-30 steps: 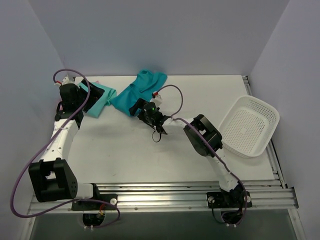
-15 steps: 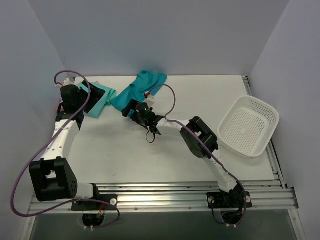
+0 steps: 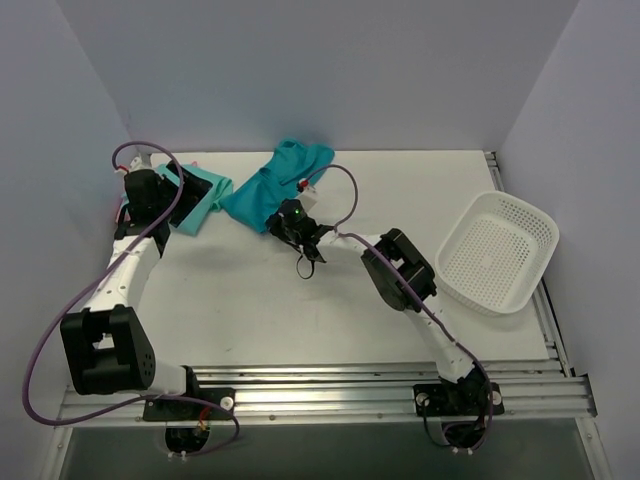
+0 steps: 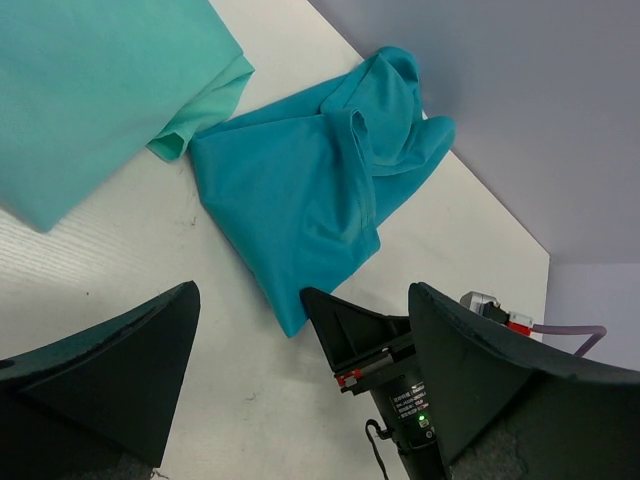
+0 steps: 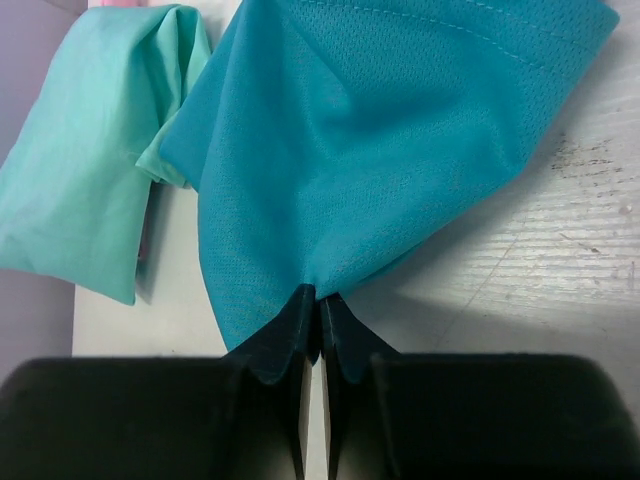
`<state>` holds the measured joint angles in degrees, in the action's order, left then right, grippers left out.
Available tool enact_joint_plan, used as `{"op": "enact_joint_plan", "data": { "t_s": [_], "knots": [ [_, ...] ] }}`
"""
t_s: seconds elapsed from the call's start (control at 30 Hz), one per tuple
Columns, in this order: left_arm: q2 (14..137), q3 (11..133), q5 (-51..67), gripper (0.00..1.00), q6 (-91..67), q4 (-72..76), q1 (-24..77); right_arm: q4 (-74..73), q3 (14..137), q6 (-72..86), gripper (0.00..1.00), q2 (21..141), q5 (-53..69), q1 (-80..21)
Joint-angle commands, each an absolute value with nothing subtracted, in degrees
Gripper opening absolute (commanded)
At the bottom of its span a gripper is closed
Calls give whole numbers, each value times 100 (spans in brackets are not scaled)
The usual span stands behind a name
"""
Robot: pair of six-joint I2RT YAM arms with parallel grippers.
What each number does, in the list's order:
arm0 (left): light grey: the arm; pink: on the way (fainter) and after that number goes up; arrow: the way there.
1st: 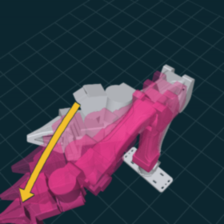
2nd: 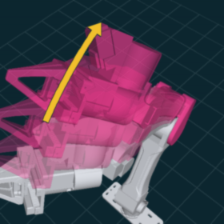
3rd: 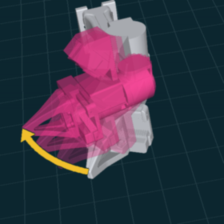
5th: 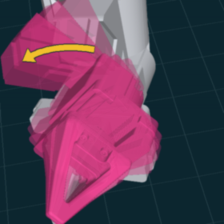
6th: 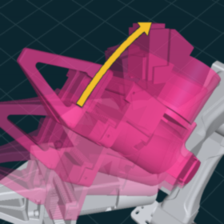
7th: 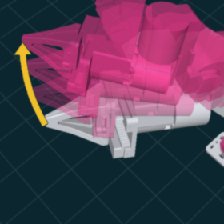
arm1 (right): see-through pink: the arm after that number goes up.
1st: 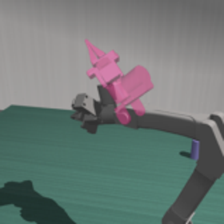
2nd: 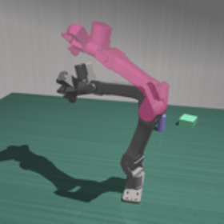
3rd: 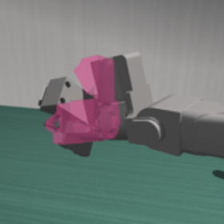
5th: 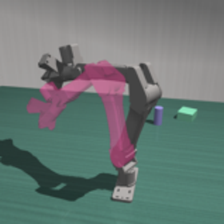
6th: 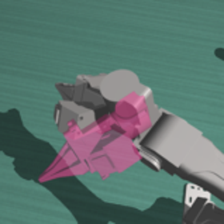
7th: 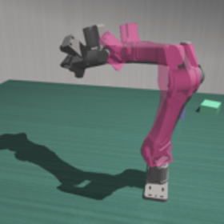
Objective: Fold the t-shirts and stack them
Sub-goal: Fold the tshirt
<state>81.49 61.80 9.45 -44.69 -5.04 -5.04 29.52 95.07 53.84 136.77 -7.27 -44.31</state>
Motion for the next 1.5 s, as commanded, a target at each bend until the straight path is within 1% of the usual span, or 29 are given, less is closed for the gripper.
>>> {"op": "enact_joint_plan", "data": {
  "t_s": [0.0,0.23,0.3,0.37,0.5,0.6,0.7,0.8,0.83,0.87,0.9,0.93,1.0,1.03,1.1,1.2,1.33,1.4,1.43,1.47],
  "knots": [
    [8156,6205,1037,94,-4438,-132,-554,2971,9519,5414,0,13799,-853,-4421],
    [8183,6179,1046,94,-4447,-105,-554,3102,9211,5449,0,13676,-835,-4359],
    [8157,6153,1046,94,-4447,-106,-545,3111,8940,5423,0,13545,-826,-4368],
    [8121,6117,1055,94,-4456,-114,-554,3129,8606,5388,0,13203,-896,-4351],
    [7946,5924,1072,94,-4561,-97,-545,3015,7422,5300,0,12429,-1107,-4307],
    [7744,5600,1178,94,-4728,140,-501,2822,6901,5221,0,11832,-1309,-4254],
    [7524,5257,1178,94,-4834,246,-326,2576,6321,5151,0,11295,-1572,-4219],
    [7427,5151,1011,94,-4773,9,156,2252,5881,5080,0,10707,-1933,-4184],
    [7409,5098,959,94,-4755,9,289,2154,5802,5080,2,10609,-2012,-4175],
    [7392,4932,906,94,-4755,9,586,2084,5688,5054,9,10539,-2161,-4166],
    [7331,4818,801,94,-4781,9,728,1996,5643,4984,49,10468,-2206,-4157],
    [7287,4677,730,94,-4868,17,869,1960,5616,4940,67,10407,-2223,-4157],
    [7120,4238,529,94,-4939,228,1247,1741,5669,4896,90,10397,-2320,-4157],
    [7058,4106,449,94,-4992,263,1361,1679,5686,4861,93,10389,-2346,-4157],
    [6882,3764,239,94,-5036,343,1668,1644,5669,4860,94,10362,-2355,-4157],
    [6593,3298,53,94,-5167,395,1967,1644,5538,4904,94,10187,-2417,-4184],
    [6302,2762,-482,94,-5440,658,2171,1687,5248,5053,93,9932,-2461,-4271],
    [6267,2567,-641,94,-5563,843,2206,1731,5064,5106,92,9818,-2461,-4315],
    [6310,2349,-711,94,-5650,1183,2206,1740,5002,5133,91,9783,-2470,-4333],
    [6467,2268,-755,94,-5704,1308,2215,1810,4949,5185,89,9756,-2487,-4377]
  ]
}}
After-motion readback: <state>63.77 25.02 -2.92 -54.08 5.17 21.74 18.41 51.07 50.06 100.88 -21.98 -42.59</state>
